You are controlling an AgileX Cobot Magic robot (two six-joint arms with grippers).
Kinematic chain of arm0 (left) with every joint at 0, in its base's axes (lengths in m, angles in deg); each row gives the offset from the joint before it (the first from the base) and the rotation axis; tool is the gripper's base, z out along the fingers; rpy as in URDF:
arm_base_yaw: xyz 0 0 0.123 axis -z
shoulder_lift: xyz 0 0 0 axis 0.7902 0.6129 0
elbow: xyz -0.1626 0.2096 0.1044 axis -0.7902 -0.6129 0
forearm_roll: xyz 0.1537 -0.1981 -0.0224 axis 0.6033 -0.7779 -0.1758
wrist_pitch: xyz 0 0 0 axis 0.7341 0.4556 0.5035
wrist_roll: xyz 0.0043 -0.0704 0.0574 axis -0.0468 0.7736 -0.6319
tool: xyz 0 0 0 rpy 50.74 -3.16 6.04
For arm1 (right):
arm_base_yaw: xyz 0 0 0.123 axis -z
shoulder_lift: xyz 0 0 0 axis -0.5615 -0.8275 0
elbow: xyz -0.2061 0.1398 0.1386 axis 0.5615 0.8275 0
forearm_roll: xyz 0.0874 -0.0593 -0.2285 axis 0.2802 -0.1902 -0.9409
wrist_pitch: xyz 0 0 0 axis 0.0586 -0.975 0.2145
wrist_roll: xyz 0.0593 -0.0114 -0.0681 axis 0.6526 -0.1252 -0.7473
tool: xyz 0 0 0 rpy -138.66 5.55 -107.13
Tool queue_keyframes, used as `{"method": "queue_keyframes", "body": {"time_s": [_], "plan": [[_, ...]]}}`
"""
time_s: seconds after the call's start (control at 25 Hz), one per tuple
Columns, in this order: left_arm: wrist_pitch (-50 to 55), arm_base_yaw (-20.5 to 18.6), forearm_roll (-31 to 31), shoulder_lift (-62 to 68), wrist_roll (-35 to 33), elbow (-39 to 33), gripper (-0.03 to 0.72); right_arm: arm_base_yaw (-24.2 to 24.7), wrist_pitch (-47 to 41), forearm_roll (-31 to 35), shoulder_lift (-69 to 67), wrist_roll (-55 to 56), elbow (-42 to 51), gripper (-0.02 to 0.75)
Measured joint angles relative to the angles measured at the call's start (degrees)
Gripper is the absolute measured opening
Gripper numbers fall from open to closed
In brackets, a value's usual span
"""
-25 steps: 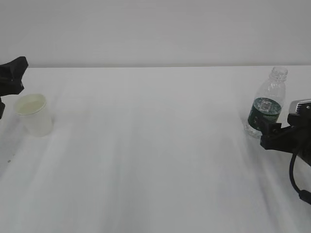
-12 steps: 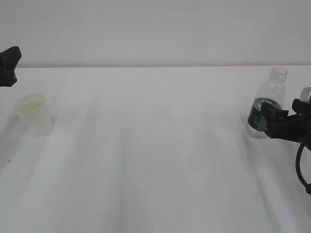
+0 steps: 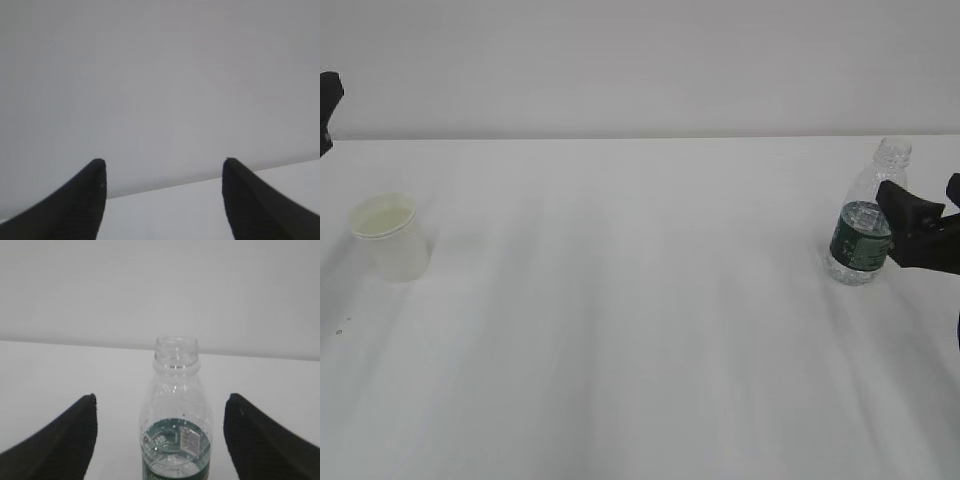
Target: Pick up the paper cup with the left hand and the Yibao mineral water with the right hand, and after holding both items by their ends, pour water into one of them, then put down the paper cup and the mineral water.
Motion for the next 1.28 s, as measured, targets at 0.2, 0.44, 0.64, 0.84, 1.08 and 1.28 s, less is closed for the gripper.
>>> {"method": "queue_keyframes", "body": {"time_s": [0.2, 0.44, 0.64, 0.84, 1.08, 1.28], "plan": [[3.39, 0.0, 0.0, -3.98, 0.0, 0.0, 0.519, 0.0, -2.31, 0.0, 4.08, 0.0, 0.03, 0.594], [8.46, 0.0, 0.0, -8.7, 0.0, -0.11, 0.504, 0.0, -7.97, -0.27, 9.61, 0.4, 0.13, 0.592], [11.8, 0.0, 0.0, -12.66, 0.0, -0.11, 0.501, 0.0, -13.73, -0.4, 15.86, 0.66, 0.13, 0.593], [16.5, 0.0, 0.0, -16.92, 0.0, -0.11, 0.501, 0.0, -19.75, -0.55, 21.75, 1.26, 0.13, 0.593], [22.71, 0.0, 0.0, -22.83, 0.23, -0.21, 0.499, 0.0, -25.78, -1.81, 28.02, 1.85, 0.25, 0.593], [27.52, 0.0, 0.0, -28.16, 2.83, -0.21, 0.499, 0.0, -32.88, -3.05, 32.99, 2.18, -0.93, 0.592]]}}
